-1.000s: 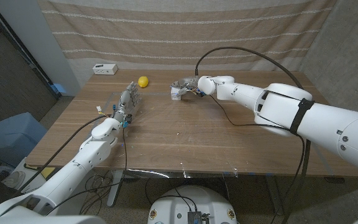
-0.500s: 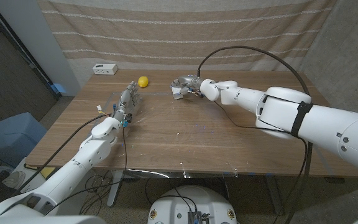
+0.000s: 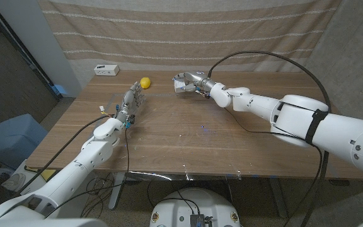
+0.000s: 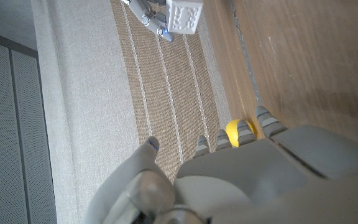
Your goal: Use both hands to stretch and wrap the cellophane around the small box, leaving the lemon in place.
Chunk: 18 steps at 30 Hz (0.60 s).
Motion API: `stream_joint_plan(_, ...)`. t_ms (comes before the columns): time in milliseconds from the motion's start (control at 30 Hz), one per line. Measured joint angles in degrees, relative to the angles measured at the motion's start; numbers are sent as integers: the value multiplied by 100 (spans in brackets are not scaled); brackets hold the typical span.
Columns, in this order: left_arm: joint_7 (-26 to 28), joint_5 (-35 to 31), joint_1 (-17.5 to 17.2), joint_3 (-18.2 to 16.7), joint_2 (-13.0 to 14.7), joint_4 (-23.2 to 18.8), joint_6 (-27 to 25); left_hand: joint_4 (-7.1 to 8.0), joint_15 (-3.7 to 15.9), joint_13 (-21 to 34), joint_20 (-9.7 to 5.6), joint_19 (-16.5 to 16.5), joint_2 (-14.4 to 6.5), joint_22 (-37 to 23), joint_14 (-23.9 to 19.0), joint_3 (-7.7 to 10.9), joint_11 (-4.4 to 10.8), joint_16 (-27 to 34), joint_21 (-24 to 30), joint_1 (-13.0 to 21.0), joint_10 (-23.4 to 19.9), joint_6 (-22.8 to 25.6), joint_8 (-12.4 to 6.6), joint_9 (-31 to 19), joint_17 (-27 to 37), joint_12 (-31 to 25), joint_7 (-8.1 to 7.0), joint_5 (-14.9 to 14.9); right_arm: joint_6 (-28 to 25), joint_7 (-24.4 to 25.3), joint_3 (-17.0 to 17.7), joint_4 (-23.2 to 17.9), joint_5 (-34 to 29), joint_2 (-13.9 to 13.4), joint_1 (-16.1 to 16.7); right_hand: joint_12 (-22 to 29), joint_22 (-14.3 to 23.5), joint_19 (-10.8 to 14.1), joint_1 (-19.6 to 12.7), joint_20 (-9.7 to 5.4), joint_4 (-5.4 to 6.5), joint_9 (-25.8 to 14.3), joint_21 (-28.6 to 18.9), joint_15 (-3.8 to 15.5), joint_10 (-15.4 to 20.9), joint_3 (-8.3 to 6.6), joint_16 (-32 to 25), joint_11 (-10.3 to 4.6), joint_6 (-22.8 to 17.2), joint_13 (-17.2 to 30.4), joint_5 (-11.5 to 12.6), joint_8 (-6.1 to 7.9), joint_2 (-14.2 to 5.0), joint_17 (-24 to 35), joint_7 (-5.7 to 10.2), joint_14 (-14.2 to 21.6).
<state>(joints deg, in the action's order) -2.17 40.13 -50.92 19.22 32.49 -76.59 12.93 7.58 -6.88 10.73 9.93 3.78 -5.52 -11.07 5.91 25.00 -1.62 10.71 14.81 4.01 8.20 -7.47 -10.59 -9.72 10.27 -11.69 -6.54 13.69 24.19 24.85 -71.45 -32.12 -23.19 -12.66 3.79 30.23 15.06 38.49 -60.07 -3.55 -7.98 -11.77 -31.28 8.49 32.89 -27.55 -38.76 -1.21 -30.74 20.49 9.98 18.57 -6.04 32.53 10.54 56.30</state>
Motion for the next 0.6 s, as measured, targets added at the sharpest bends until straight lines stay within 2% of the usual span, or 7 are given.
stream_joint_plan(67,-25,-1,6,6,6,0,0,0,-12,-8,23,-23,0,0,-12,0,0,0,0,0,0,0,0,0,0,0,0,0,-137,-17,152,-336,-61,-228,143,0,0,-35,0,19,0,3,0,0,0,0,15,0,0,0,0,0,0,2,0,0)
stream_joint_plan(100,-29,-1,6,6,7,0,0,0,-21,-8,31,-31,0,0,-22,0,0,0,0,0,0,0,0,0,0,0,0,0,-154,-22,161,-356,-68,-241,151,1,0,-34,0,18,1,3,-23,0,0,1,22,0,0,0,0,-1,0,2,0,0)
stream_joint_plan(167,-61,-1,8,12,13,0,0,0,-28,-8,15,-48,0,0,-29,0,18,0,0,0,-24,22,0,0,0,0,22,0,-333,-85,309,-719,-144,-456,306,12,0,-34,-15,18,11,11,-39,0,0,11,22,0,-33,0,0,-39,15,2,-30,0)
stream_joint_plan(200,-74,-1,9,15,16,0,0,0,-28,-8,2,-61,0,0,-29,0,1,0,0,0,-42,31,0,0,0,0,31,0,-403,-114,425,-992,-172,-607,428,83,0,-34,-15,18,19,28,-39,0,0,18,40,0,-184,0,0,-64,15,12,22,0)
stream_joint_plan(267,-103,-3,12,21,22,-1,0,0,-28,-8,2,-61,0,0,-29,0,-1,0,0,0,-44,31,0,0,0,0,31,0,-616,-214,592,-1396,-250,-809,593,173,0,-36,-52,20,27,32,-39,0,1,26,43,1,-184,0,0,-68,51,28,22,0)
stream_joint_plan(500,-225,-11,17,43,71,-36,18,0,-28,-1,1,-61,0,1,-29,0,-1,0,-41,0,-44,52,0,0,0,0,11,0,-1152,-527,1098,-2661,-403,-1329,1160,174,-17,-64,-81,48,44,28,-88,31,9,43,44,9,-226,0,0,-78,21,81,62,93)
stream_joint_plan(600,-271,-12,17,43,71,-36,33,0,-28,9,1,-61,0,1,-29,0,1,0,-41,0,-67,52,0,0,0,0,11,0,-1152,-527,1308,-3256,-403,-1504,1407,174,-17,-63,-81,48,45,23,-115,31,9,42,44,9,-238,0,0,-96,21,107,50,93)
